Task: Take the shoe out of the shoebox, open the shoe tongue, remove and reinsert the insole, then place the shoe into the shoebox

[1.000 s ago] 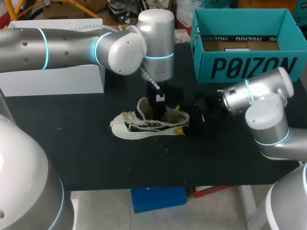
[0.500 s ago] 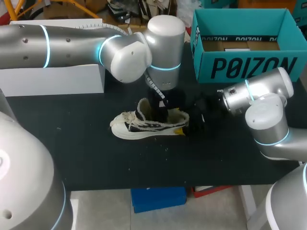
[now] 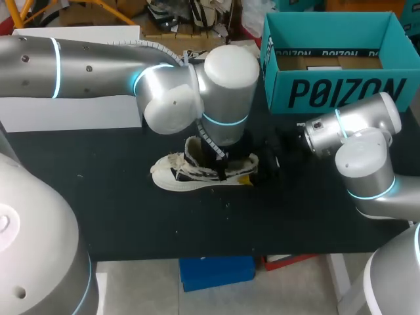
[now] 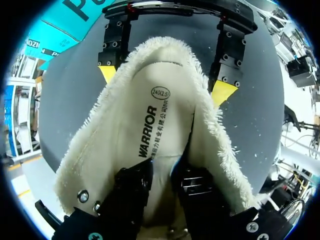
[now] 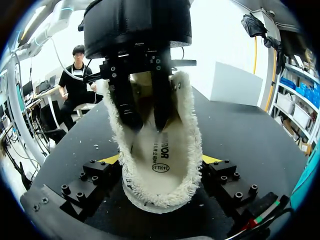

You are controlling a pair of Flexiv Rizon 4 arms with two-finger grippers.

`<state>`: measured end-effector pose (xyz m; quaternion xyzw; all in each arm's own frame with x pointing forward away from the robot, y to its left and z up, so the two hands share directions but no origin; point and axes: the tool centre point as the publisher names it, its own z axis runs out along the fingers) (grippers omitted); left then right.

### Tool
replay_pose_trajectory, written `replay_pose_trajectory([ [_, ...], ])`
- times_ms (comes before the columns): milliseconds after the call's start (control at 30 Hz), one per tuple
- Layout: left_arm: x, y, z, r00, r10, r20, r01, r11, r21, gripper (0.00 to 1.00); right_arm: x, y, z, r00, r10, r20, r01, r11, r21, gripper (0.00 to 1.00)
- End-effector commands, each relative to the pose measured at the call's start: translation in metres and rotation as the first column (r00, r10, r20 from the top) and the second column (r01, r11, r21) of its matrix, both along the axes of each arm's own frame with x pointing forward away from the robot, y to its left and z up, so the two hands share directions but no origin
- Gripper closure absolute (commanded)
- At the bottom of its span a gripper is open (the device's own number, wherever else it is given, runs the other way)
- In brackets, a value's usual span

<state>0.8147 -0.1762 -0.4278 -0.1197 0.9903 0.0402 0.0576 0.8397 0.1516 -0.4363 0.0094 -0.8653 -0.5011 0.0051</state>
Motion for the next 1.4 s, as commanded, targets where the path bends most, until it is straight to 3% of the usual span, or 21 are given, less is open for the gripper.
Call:
replay_pose_trajectory([
  [33,-0.008,0.006,-0.026,0.987,-0.014,0.159,0.006,0.999,0.050,0.73,0.001,-0.002,-0.006,1.000,-0.002,-0.001,0.002,1.000,-0.001,1.00],
  [400,0.010,0.013,-0.025,0.918,-0.005,0.396,-0.027,0.997,0.077,0.72,0.001,-0.002,-0.006,1.000,-0.002,-0.001,0.002,1.000,-0.001,1.00],
  [567,0.018,0.013,-0.018,0.892,0.021,0.452,-0.042,0.998,0.037,0.89,0.001,-0.002,-0.006,1.000,-0.002,-0.001,0.002,1.000,-0.001,1.00],
  [733,0.026,0.011,-0.011,0.871,0.033,0.490,-0.042,0.999,0.009,0.81,0.001,-0.002,-0.006,1.000,-0.002,-0.001,0.002,1.000,-0.001,1.00],
  [1233,0.046,0.009,-0.001,0.833,0.091,0.546,-0.057,0.995,-0.079,0.79,0.001,-0.002,-0.006,1.000,-0.002,-0.001,0.002,1.000,-0.001,1.00],
  [1300,0.045,0.009,0.000,0.835,0.089,0.544,-0.051,0.995,-0.084,0.85,0.001,-0.002,-0.006,1.000,-0.002,-0.001,0.002,1.000,-0.001,1.00],
  [1333,0.043,0.009,0.000,0.836,0.084,0.542,-0.045,0.995,-0.086,1.00,0.001,-0.002,-0.006,1.000,-0.002,-0.001,0.002,1.000,-0.001,1.00],
  [1400,0.041,0.009,0.001,0.849,0.079,0.522,-0.039,0.995,-0.087,1.00,0.001,-0.002,-0.006,1.000,-0.002,-0.001,0.002,1.000,-0.001,1.00],
])
